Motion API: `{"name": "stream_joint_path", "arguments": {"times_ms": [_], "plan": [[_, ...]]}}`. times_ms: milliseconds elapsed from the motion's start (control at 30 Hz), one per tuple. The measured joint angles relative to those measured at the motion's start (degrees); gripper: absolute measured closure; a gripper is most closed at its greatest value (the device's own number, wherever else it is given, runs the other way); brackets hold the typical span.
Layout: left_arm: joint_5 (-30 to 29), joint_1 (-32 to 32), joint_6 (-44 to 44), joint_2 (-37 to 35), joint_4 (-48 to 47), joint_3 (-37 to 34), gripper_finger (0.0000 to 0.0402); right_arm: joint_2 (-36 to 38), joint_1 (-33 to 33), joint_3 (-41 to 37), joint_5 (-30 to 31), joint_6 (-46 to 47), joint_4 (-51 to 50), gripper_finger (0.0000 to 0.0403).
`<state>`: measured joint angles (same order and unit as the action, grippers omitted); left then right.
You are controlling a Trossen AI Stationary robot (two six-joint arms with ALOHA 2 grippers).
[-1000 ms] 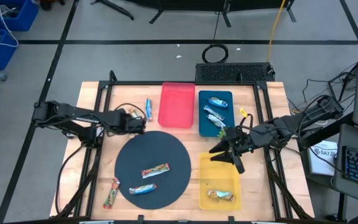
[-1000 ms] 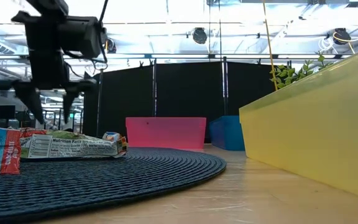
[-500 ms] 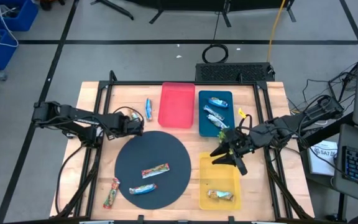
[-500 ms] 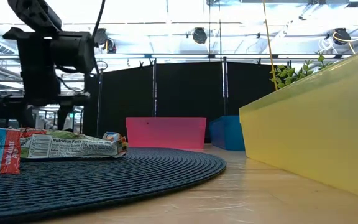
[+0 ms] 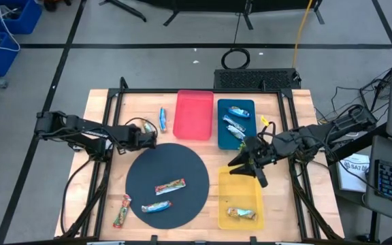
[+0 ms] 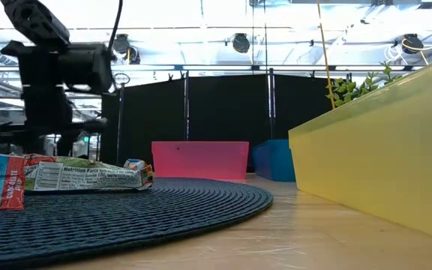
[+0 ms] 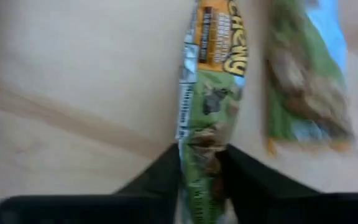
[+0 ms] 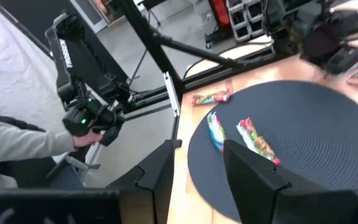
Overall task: Pick and place Granola Bars by type
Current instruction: Put the yellow granola bar into the yellow bin
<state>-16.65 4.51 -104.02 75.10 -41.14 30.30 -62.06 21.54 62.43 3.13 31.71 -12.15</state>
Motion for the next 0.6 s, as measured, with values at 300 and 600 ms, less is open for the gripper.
{"name": "stream_joint_path", "arguments": {"times_ms": [300,600], "plan": [[-0.49,-2.16,16.29,-0.14,0.72,7.58,0.0383,0.02,-3.20,-0.02,-0.19,-3.09,-0.39,0.0273],[-3.66,-8.76,48.20,-1.80,3.68,26.37,0.0388,0.02,-7.97,-0.02,5.31,-6.86,5.12,0.0273]]}}
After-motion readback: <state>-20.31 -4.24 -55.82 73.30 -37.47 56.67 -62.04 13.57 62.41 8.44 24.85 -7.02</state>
